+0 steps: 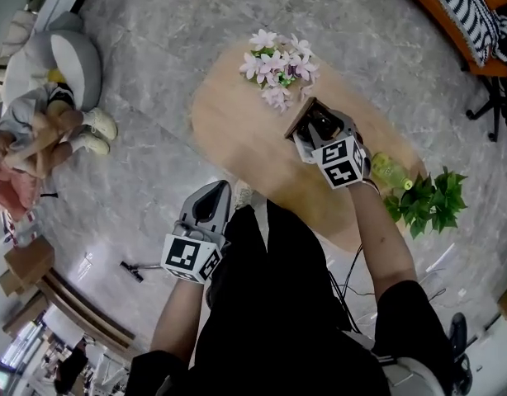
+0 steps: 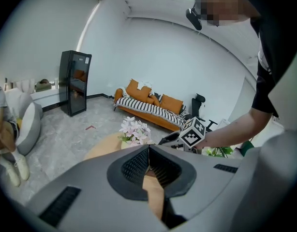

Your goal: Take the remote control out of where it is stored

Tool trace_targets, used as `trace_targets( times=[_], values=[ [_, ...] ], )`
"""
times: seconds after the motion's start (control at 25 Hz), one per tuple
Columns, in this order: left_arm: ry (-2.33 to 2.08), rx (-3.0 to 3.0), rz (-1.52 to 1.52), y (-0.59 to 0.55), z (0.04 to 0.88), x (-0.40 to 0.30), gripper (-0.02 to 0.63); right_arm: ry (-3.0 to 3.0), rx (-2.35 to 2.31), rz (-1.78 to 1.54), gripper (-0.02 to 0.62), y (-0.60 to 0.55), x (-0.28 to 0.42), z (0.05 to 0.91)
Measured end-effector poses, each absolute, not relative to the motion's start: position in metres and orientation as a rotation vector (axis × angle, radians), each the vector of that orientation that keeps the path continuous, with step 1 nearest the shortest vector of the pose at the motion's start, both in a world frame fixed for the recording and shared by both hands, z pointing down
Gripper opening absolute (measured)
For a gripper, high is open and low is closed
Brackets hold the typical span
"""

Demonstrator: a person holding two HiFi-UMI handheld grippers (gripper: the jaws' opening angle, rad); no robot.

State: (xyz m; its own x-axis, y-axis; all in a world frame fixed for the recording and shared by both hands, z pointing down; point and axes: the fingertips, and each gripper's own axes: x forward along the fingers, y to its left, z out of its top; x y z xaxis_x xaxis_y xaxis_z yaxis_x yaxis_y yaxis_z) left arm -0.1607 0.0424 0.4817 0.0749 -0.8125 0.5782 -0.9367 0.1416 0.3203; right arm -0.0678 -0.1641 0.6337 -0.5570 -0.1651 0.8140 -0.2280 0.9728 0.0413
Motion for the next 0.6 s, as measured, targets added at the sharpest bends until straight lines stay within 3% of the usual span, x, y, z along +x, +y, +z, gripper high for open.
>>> trace_targets(
  times=[0.32,0.4,0.6],
  values=[
    [-1.76,1.659,0.221,0.051,0.482,-0.165,0.008,-2.071,0.298,0.054,0.165,-0.168,-0.066,0.652],
    [-1.759,1.665,0.221,0.052,0.48,-0.167,0.008,-2.063,0.307,0.024,0.116,-0.168,-0.066,0.648],
    [-1.739,1.698,0.233,0.053,0.477,-0.167,0.008,-2.077,0.343,-0.039,0.107,-0.164,-0.061,0.63]
  ],
)
